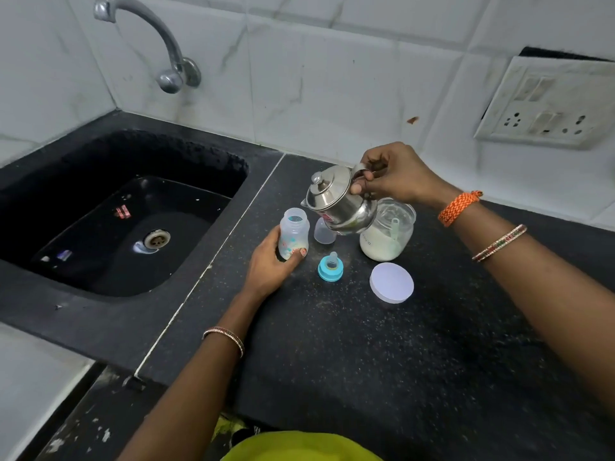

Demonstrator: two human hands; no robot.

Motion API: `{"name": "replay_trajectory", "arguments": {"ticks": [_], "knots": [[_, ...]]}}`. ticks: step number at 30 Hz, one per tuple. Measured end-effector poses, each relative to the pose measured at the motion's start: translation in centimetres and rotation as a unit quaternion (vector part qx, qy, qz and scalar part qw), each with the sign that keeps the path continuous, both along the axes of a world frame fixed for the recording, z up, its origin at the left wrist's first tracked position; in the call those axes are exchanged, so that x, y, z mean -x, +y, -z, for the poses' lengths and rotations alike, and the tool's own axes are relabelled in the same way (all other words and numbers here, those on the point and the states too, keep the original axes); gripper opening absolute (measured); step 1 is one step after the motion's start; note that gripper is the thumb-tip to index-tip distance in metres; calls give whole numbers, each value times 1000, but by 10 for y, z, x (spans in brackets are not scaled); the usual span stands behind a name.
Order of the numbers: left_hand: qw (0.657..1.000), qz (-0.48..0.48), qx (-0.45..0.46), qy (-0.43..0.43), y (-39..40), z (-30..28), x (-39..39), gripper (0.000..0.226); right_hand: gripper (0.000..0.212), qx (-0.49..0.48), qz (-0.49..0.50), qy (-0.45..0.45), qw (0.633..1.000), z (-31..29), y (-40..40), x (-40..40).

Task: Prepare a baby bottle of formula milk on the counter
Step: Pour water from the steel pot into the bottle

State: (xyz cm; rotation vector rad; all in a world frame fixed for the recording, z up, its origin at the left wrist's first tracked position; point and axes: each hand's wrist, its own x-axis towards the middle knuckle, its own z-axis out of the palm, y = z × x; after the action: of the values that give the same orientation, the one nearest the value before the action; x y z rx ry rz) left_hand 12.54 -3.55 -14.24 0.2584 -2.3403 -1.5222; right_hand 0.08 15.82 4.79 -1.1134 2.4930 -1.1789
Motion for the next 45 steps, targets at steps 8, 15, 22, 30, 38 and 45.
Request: {"name": "replay_trajectory", "arguments": {"ticks": [8,15,22,30,38,45], "knots": [[1000,-17,-6,12,-4,4,2,59,30,-84,-22,75,993,-16,-17,-2],[1000,-19,-8,2,-5,4,4,61,38,-132,-30,128,982,-22,-21,-2],[1000,-20,-1,-11,-5,5,4,64,36,-154,-32,152,976,-28,-21,-4],[1000,-11,-6,-17,-5,4,4,63,34,-160,-29,181,970,-36,-20,-6],[1000,11,-1,-28,-6,7,6,70,32,-156,-11,191,969,-48,-15,-9],[999,4,-8,-31,-7,7,8,100,31,-154,-12,199,968,-56,-14,-12]]}}
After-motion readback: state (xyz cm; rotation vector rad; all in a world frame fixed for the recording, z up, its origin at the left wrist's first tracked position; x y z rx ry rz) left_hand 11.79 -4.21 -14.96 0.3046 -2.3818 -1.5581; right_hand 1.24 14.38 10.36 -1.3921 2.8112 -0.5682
